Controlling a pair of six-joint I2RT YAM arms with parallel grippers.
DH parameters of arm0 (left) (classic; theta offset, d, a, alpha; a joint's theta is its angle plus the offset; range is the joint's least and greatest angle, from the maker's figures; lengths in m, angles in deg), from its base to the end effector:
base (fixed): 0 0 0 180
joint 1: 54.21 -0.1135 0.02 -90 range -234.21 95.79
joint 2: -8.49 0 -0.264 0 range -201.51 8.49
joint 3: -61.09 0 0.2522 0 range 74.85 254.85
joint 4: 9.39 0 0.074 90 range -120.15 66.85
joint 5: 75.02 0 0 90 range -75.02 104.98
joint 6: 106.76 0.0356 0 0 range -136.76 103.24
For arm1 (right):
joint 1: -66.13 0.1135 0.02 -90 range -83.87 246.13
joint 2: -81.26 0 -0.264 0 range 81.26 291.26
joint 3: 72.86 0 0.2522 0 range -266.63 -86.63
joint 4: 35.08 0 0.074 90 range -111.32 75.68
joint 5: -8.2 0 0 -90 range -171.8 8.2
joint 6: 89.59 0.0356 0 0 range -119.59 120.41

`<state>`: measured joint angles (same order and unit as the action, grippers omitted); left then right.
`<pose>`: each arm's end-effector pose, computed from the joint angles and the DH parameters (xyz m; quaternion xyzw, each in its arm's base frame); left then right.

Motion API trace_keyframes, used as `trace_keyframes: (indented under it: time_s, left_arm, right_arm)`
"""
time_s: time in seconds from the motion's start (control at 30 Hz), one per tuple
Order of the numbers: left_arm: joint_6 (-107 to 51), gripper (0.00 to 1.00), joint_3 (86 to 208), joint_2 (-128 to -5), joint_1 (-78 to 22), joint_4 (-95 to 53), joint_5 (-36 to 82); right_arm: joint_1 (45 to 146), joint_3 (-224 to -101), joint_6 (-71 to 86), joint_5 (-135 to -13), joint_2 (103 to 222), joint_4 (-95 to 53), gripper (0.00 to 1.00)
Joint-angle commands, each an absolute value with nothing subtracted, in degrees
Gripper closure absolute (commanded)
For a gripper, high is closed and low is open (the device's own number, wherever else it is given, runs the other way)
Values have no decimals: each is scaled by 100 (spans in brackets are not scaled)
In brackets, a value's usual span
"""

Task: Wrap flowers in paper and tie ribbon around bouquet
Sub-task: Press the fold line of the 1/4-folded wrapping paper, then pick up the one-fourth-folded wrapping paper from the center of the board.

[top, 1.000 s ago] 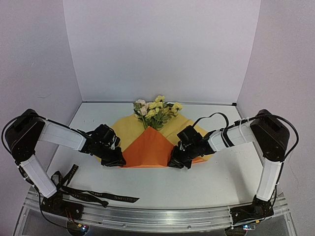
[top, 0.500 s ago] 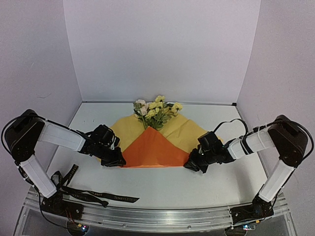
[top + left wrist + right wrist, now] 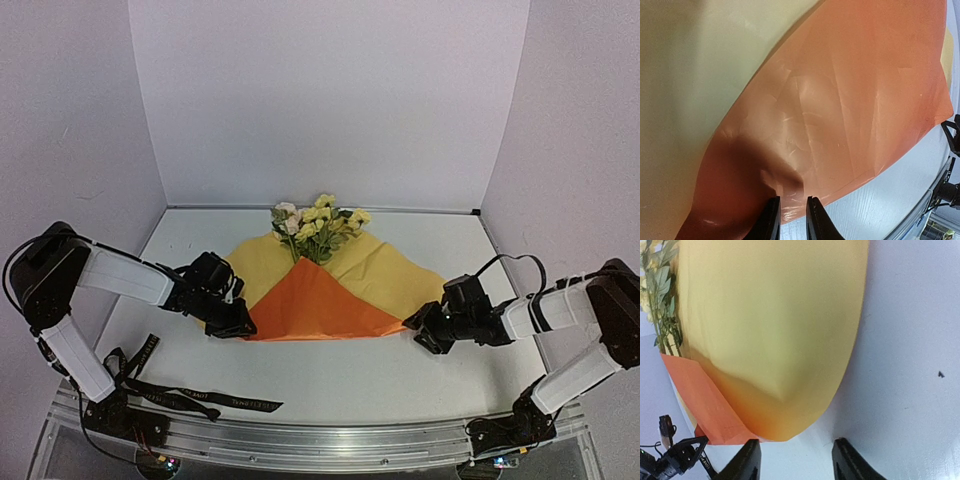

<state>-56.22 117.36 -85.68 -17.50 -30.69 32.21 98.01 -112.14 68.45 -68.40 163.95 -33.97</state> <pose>0.2290 -0.1839 0.1291 0.0169 0.9539 -0.2756 0.1176 0.2054 0.1375 0.1259 0.2414 0.8847 0.3631 0.1646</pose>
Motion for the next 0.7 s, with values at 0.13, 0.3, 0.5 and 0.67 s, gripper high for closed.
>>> trace_keyframes:
  time_s: [0.13,0.3,0.5,0.67]
  left_arm:
    - [-5309,79,12511,-8669,-1644,-3490,3204]
    - [-5233,79,12996,-8796,-1524,-3583,3318]
    - [-4957,80,14019,-9395,-1178,-3659,3534]
    - [-4814,81,14700,-10098,-999,-3704,3766]
  right_arm:
    - [10487,-11115,6534,-7556,16255,-3153,35]
    - [10586,-11140,6666,-7843,16670,-3473,41]
    - [10586,-11120,6718,-8027,17209,-4079,44]
    - [10588,-10998,6787,-8177,17537,-4578,53]
